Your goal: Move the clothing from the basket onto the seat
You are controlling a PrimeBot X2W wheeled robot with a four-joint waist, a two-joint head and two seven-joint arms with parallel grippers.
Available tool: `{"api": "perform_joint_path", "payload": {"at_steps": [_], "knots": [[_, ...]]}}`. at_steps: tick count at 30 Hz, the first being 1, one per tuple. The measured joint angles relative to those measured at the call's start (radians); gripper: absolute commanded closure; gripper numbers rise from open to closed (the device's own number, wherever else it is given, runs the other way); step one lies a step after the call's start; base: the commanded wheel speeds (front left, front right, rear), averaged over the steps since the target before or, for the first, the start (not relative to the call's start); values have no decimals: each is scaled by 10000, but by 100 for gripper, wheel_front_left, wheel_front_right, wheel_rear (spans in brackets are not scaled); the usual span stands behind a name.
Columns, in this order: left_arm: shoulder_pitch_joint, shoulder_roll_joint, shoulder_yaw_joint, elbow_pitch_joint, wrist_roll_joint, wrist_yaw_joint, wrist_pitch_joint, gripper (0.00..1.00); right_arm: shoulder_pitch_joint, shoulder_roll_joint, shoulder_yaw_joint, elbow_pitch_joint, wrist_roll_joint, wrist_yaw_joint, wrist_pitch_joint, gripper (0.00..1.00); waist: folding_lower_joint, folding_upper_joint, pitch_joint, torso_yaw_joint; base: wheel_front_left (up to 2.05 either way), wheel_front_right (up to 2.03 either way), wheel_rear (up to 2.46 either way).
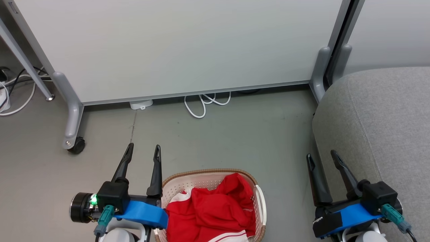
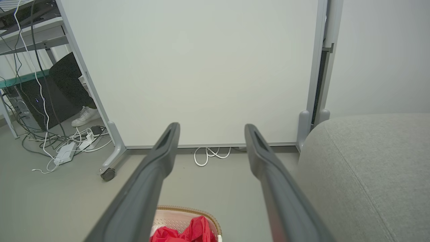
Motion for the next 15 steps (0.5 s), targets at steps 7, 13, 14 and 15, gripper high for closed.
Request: {"api": "perform_joint_path", "payload": {"at_steps": [7,13,14,15], "knots": [[1,0,-8,2,0,-10,0,0,4,-2,-2,29,2,0,-6,0,0,0,-6,2,0,0,0],[-113,6,-86,213,-84,-226,-2,0,2,-2,-13,25,12,0,-6,0,0,0,62,14,0,0,0],[-211,4,-128,309,-67,-291,-2,0,-1,-2,-10,23,23,0,-6,0,0,0,93,10,0,0,0],[-313,4,-174,403,-10,-368,-2,0,-22,-2,-8,23,33,0,-6,0,0,0,133,-2,0,0,0]]}}
